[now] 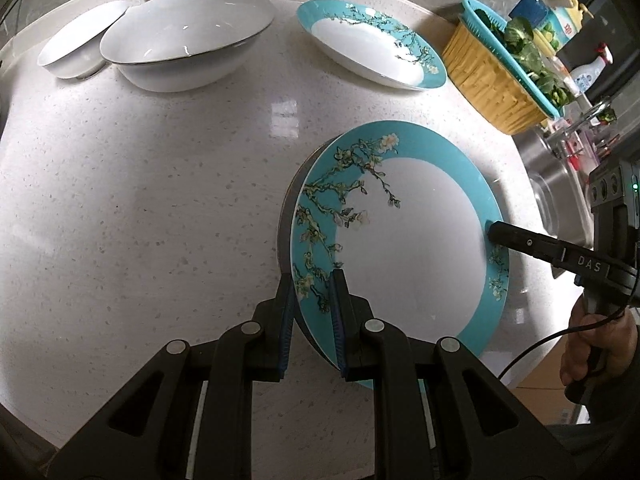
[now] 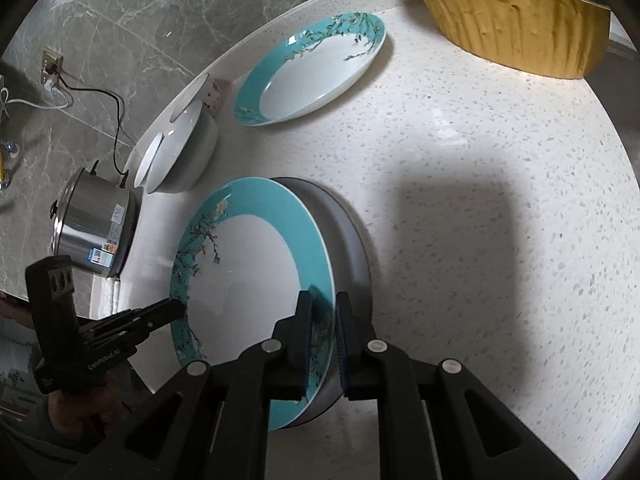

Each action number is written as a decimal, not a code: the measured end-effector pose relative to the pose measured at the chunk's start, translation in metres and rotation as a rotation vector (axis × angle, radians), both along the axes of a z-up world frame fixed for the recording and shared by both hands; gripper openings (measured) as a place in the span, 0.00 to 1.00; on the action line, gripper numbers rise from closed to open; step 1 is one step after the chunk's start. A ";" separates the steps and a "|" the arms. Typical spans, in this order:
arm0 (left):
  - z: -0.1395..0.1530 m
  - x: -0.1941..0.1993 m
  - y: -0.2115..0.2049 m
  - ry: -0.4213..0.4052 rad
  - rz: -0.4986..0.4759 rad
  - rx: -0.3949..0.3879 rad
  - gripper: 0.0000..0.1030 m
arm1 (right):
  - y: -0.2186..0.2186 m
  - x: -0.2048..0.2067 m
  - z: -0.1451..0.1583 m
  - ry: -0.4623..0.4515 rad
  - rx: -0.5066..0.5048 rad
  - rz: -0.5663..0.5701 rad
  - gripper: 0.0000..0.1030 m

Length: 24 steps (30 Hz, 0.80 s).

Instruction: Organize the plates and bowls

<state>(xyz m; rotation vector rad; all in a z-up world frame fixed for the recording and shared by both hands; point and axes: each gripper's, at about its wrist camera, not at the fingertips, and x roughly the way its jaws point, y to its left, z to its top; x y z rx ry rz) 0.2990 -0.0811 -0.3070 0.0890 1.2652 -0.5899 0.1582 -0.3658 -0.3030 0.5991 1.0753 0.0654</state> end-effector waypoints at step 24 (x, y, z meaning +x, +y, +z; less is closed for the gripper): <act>-0.003 -0.007 -0.022 -0.140 -0.077 0.239 0.27 | 0.064 0.010 0.008 -0.008 -0.593 0.223 0.19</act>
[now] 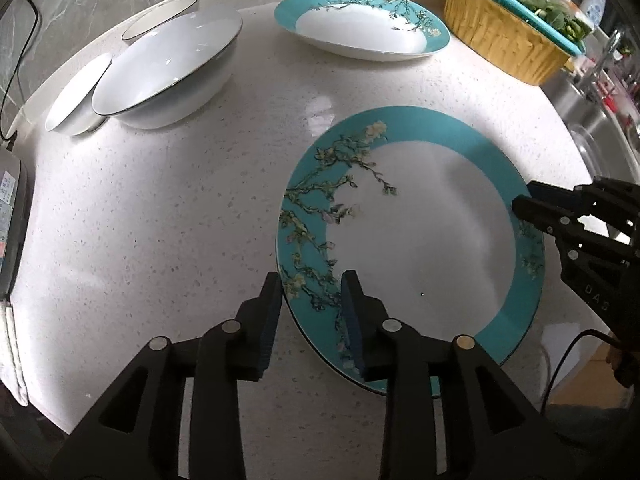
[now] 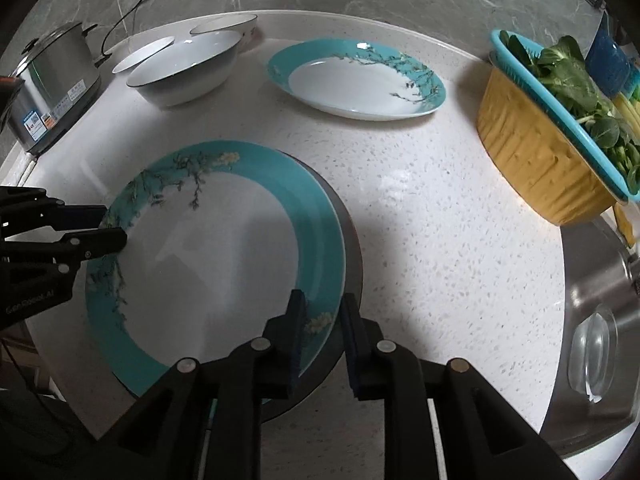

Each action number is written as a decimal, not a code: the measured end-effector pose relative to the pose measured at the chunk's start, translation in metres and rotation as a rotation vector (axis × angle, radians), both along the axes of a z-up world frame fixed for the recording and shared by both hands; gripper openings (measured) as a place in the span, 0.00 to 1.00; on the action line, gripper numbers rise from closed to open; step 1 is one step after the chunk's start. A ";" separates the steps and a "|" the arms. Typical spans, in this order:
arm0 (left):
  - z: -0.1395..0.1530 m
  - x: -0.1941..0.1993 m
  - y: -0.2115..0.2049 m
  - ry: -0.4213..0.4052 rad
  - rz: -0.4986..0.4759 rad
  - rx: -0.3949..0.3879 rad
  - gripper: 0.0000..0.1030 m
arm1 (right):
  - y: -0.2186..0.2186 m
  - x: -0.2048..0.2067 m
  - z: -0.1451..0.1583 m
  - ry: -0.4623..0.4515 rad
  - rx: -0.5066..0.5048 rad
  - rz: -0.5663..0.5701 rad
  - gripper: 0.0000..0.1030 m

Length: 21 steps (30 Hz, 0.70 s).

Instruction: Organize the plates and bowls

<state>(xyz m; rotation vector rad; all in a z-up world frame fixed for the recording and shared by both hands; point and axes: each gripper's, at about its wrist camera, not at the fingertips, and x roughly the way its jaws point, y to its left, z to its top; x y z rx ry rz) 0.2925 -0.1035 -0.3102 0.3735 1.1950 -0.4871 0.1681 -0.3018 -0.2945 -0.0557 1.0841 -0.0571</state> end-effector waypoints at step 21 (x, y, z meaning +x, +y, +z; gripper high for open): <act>0.072 0.037 0.012 -0.100 0.091 -0.231 0.75 | -0.068 0.011 0.072 -0.179 0.272 -0.185 0.76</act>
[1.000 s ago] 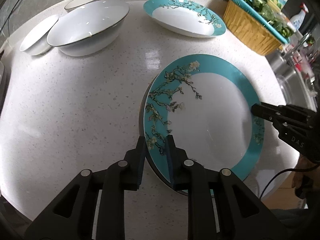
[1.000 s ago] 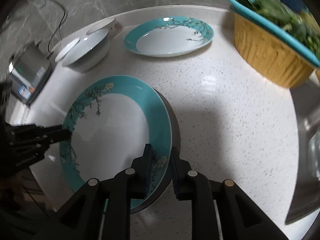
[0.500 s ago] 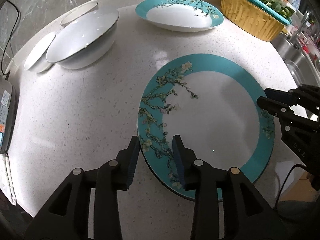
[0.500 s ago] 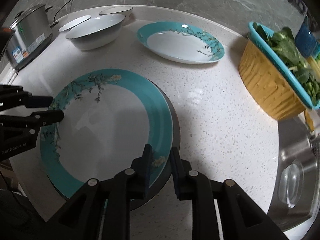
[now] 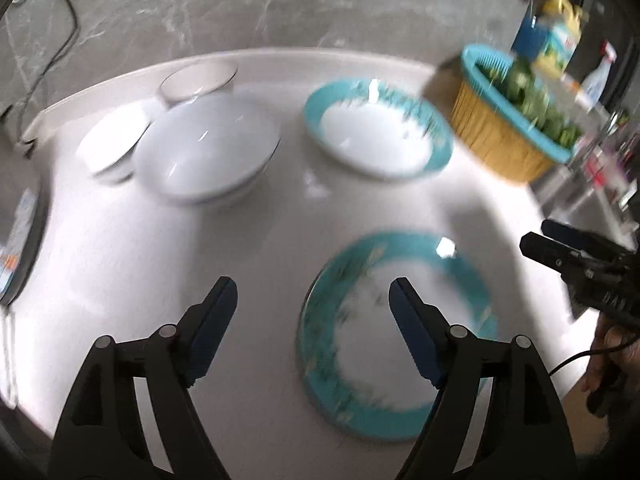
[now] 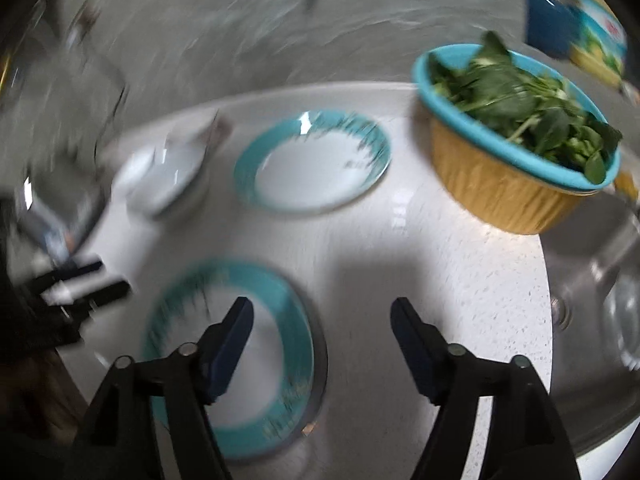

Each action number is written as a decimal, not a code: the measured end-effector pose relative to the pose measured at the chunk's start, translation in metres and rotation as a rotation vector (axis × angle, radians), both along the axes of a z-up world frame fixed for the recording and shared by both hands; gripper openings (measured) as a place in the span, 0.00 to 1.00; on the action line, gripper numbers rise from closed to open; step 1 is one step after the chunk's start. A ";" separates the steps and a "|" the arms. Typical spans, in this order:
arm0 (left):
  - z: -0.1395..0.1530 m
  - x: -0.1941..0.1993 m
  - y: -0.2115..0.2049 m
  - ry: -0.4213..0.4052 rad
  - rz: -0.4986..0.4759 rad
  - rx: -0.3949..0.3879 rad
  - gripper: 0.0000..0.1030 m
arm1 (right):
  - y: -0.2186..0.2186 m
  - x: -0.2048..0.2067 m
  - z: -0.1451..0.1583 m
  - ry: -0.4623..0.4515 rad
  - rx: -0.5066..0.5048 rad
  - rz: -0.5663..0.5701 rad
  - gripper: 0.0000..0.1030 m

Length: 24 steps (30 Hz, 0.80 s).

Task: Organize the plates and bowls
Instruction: 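Open both tools and move them to the teal plate by the basket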

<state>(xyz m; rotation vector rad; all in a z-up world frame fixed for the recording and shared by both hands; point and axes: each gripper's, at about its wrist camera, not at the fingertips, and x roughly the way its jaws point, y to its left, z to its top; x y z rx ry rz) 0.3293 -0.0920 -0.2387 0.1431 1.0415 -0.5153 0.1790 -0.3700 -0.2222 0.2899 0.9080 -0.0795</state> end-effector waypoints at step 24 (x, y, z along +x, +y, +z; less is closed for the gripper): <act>0.028 0.235 -0.119 0.209 -0.343 0.134 0.75 | -0.065 0.081 -0.031 -0.078 0.280 -0.240 0.74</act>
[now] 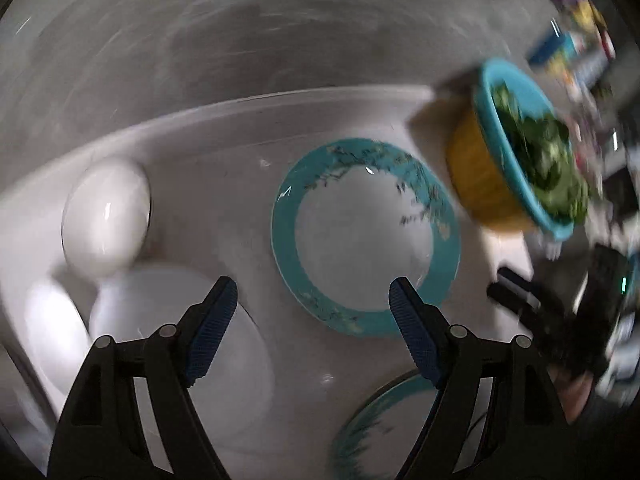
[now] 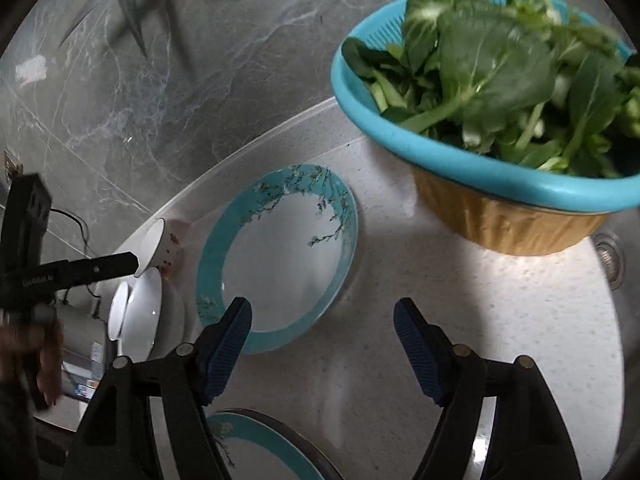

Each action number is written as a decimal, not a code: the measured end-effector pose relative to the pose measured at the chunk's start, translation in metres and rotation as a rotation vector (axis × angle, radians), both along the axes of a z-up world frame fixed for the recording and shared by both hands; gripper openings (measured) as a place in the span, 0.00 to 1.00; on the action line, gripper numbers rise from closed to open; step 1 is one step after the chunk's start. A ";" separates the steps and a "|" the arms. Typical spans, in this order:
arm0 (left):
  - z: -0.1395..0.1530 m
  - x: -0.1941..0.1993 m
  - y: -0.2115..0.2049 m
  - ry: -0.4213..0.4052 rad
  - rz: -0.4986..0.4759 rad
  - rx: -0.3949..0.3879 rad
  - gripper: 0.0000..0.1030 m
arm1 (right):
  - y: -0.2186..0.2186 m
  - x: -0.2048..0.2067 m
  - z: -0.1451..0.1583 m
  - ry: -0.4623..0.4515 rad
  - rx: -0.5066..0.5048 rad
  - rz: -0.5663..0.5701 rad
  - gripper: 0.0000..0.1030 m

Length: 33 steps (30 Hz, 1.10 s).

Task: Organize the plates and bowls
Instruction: 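Open both tools and move them to the teal plate by the basket, then close the left tool on the second teal plate rim while the right tool grips it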

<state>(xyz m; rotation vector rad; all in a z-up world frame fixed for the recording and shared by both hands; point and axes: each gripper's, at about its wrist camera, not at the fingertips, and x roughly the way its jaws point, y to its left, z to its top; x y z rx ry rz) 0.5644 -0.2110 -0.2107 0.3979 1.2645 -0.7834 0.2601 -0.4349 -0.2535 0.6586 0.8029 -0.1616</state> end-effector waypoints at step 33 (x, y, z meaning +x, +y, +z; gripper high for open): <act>-0.106 0.073 -0.062 0.199 -0.281 0.142 0.31 | -0.007 0.042 -0.050 0.068 0.215 -0.169 0.52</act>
